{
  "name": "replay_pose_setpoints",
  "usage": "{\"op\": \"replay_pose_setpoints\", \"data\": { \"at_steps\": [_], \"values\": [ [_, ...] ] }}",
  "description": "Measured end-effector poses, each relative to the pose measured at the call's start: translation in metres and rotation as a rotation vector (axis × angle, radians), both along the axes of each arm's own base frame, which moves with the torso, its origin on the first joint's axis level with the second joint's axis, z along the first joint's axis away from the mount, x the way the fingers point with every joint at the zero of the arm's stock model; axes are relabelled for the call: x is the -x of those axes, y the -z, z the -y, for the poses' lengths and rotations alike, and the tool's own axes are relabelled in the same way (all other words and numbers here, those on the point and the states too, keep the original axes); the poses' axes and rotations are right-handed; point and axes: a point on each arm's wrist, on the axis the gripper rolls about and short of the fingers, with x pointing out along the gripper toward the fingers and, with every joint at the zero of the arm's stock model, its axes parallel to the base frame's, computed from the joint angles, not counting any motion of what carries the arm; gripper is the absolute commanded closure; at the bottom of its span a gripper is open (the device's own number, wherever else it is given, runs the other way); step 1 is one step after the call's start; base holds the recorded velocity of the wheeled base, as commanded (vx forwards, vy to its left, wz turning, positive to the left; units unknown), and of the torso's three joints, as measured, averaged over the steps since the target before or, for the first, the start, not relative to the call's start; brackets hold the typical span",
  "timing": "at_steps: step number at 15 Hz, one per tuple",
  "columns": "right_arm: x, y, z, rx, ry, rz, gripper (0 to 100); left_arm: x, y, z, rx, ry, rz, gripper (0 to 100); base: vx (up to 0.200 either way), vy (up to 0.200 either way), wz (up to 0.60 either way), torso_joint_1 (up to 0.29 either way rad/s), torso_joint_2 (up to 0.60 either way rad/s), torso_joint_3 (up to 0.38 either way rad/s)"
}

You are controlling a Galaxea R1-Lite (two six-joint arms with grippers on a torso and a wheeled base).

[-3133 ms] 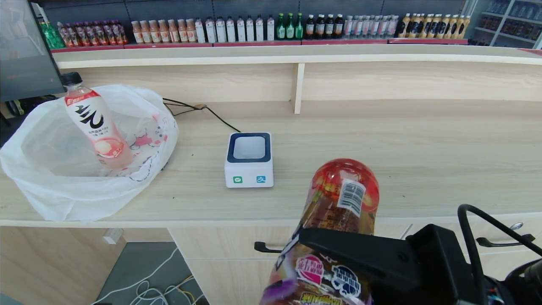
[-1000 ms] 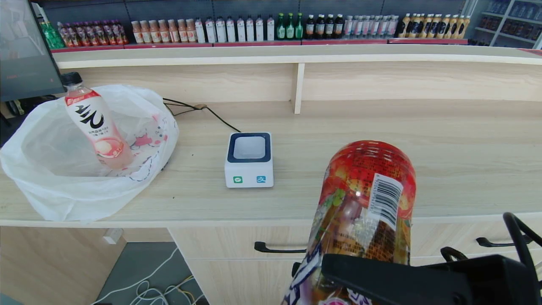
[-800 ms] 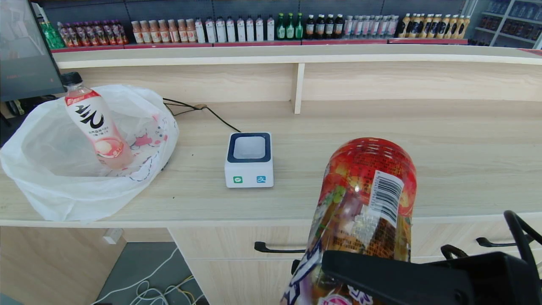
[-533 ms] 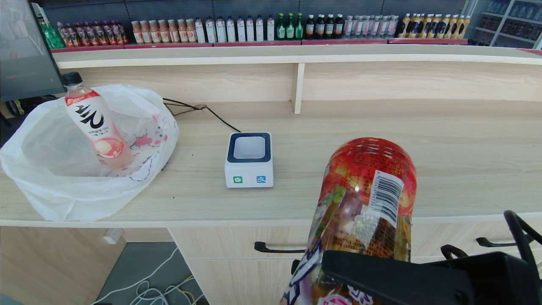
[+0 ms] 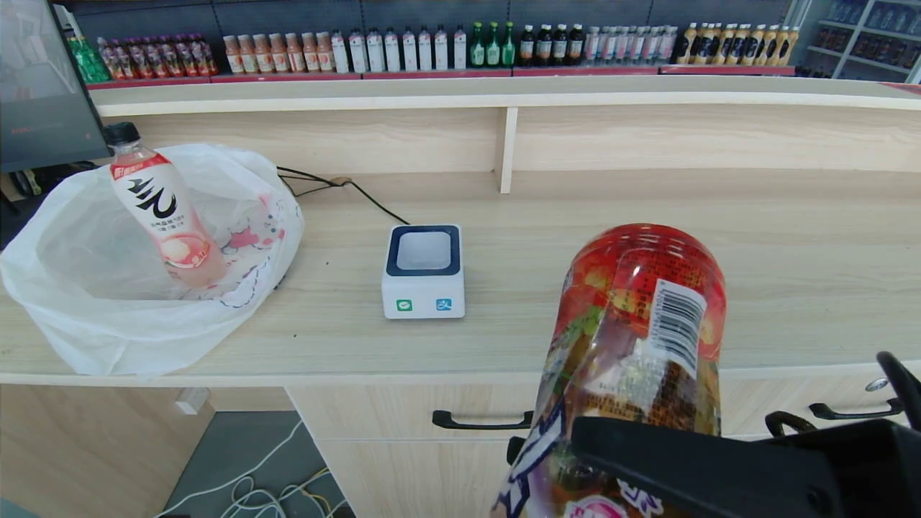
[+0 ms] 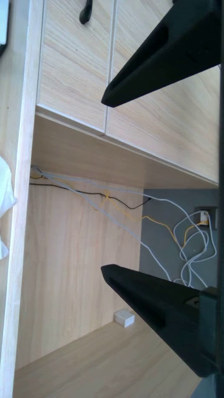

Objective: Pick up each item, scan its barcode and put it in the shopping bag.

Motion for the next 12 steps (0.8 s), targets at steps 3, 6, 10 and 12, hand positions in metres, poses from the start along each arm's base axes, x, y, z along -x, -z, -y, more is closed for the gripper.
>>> {"op": "replay_pose_setpoints", "data": {
  "at_steps": [3,6,10,12],
  "values": [
    [0.002,-0.001,0.009,-0.031,-0.037,-0.119,100,0.000,0.000,0.000,0.000,0.000,0.000,0,0.000,0.000,0.00,0.000,0.00,0.000],
    [0.000,0.002,0.016,-0.051,-0.068,-0.259,100,0.000,0.000,0.000,0.000,0.000,0.000,0,0.000,0.000,0.00,0.000,0.00,0.000],
    [-0.021,0.012,0.025,-0.080,-0.030,-0.477,100,0.000,0.000,0.000,0.000,0.000,0.000,0,0.000,0.000,0.00,0.000,0.00,0.000],
    [-0.034,0.020,0.021,-0.083,-0.017,-0.587,100,0.000,0.000,0.000,0.000,0.000,0.000,0,0.000,0.000,0.00,0.000,0.00,0.000]
  ]
}}
